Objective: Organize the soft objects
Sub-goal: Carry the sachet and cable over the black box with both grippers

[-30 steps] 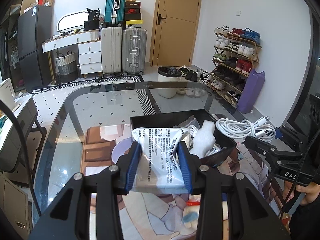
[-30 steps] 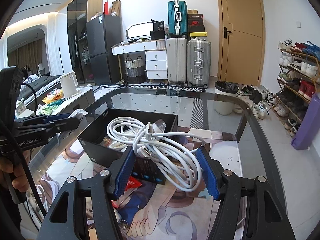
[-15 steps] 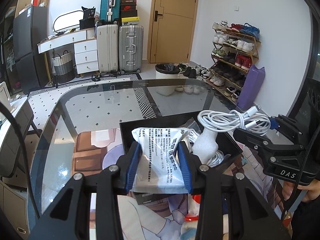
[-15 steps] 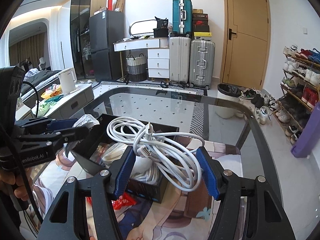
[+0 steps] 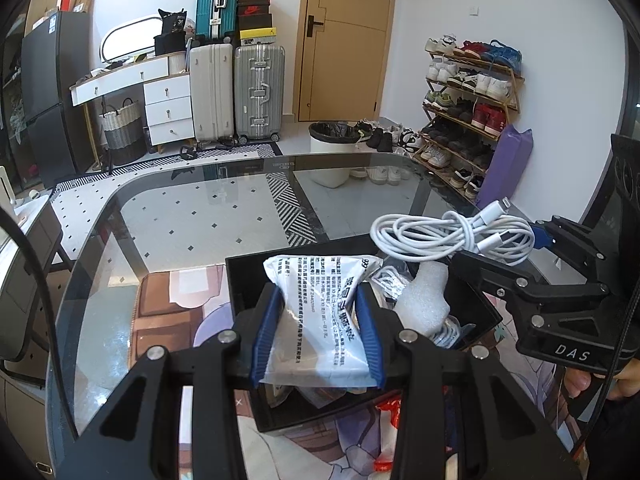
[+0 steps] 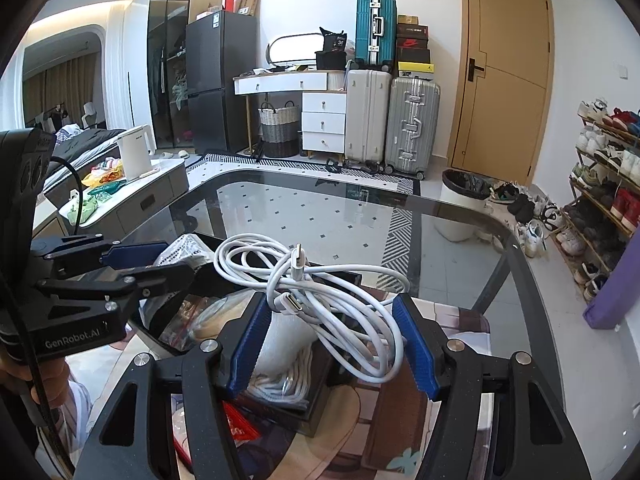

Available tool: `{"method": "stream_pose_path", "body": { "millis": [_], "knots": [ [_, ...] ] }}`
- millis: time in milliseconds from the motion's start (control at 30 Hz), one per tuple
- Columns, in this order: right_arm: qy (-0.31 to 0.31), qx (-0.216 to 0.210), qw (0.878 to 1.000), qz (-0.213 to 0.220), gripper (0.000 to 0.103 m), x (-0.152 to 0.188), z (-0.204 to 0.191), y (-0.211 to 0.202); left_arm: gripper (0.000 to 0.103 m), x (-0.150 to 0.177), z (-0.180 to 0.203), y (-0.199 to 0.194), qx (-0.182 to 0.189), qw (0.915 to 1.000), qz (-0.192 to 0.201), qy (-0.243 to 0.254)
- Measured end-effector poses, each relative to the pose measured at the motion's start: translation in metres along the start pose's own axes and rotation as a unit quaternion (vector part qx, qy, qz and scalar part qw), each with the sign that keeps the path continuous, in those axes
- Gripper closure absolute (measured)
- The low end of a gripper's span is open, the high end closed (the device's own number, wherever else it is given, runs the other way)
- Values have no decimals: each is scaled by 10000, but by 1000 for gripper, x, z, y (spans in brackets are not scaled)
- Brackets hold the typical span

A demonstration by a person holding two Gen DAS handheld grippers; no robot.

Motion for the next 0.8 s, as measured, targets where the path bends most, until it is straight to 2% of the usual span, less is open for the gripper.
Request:
{"method": "stream_pose_path", "body": {
  "millis": [600, 800],
  "knots": [
    [-379, -15, 9992, -123, 39, -10, -8, 31, 65, 10, 1, 24, 113, 9995, -273, 85],
    [-564, -74, 9982, -209, 39, -9, -15, 43, 65, 11, 5, 25, 81, 9992, -311, 252]
  ]
}}
Point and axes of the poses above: each gripper's, at about its wrist camera, not at the fingertips, and y roughly the way its jaws point, z to its right, x to its underside, the point moved 5 cm from there along y, roughly the way its jaws point, and after that the axes turned 13 degrees about y, right-handed, at the moved point
